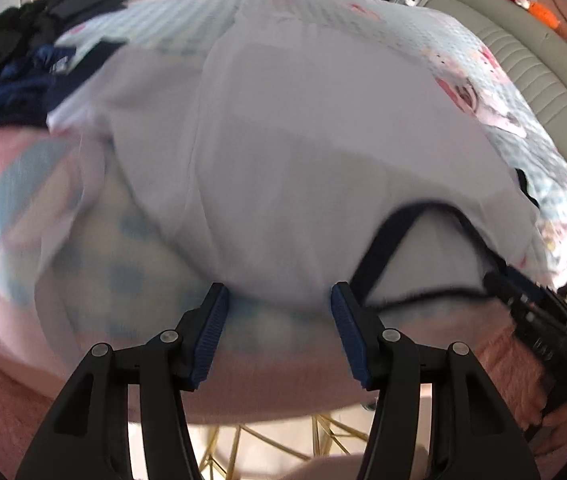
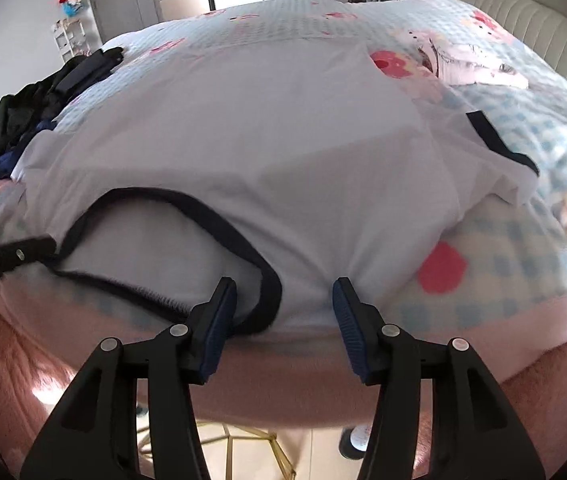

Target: Fold clothes

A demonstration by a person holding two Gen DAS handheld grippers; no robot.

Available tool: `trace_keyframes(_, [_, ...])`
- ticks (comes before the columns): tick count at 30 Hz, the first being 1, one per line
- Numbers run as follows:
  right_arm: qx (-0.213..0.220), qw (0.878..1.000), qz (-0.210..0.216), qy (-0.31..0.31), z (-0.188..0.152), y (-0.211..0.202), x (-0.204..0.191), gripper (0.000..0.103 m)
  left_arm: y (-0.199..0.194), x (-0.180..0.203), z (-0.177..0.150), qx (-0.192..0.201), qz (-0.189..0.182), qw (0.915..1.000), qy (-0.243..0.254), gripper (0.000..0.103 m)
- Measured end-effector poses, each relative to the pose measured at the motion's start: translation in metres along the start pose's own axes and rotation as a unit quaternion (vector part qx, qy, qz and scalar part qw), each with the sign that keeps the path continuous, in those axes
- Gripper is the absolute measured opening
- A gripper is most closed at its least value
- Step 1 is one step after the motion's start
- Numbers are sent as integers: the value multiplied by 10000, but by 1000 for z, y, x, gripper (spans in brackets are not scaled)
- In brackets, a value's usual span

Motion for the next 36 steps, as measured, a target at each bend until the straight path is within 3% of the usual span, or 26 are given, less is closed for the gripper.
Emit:
trace_keyframes(2, [189, 9997, 84, 133, -2, -7, 2, 50, -3, -4, -7, 15, -158, 9999, -20, 56])
trace_keyframes(7, [645, 9970, 114, 402, 5, -13, 10, 52, -28, 6, 13, 560, -738, 9956, -124, 56])
trace_keyframes(11, [226, 9993, 35, 307, 4, 8, 6, 52, -26, 25, 26, 743, -617, 9953, 61, 56])
trace_keyframes(16, [-174, 9998, -80, -2, -3, 20, 0, 52, 4, -12, 19, 56, 143, 9998, -159, 57])
trace_keyframes(20, [-280, 9992, 116, 247, -8, 18, 5, 52, -1, -13, 10, 78, 223, 9997, -92, 61])
trace_keyframes(23, [-107, 9996, 101, 248, -5, 9, 3, 52, -15, -7, 9, 338, 158, 9993, 70, 61])
trace_keyframes(30, [299, 9991, 271, 121, 15, 4, -11, 52, -38, -31, 46, 974, -356, 9912, -828, 61])
trace_keyframes(33, [-222, 9996, 174, 95, 2, 25, -11, 52, -33, -52, 37, 920, -54, 9907, -1000, 61])
trace_keyframes(36, [-221, 9994, 197, 165, -3, 20, -8, 52, -29, -66, 21, 782, 29, 9913, -1061, 61])
Point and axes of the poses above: each gripper's, at about its wrist camera, not at the fingertips, and y roughly the way its jaws point, x to its right, z to its top, the point moved 4 cm from there along y, roughly the way its jaws point, and after that the axes turned 14 degrees about -y, right-handed, at the moved point
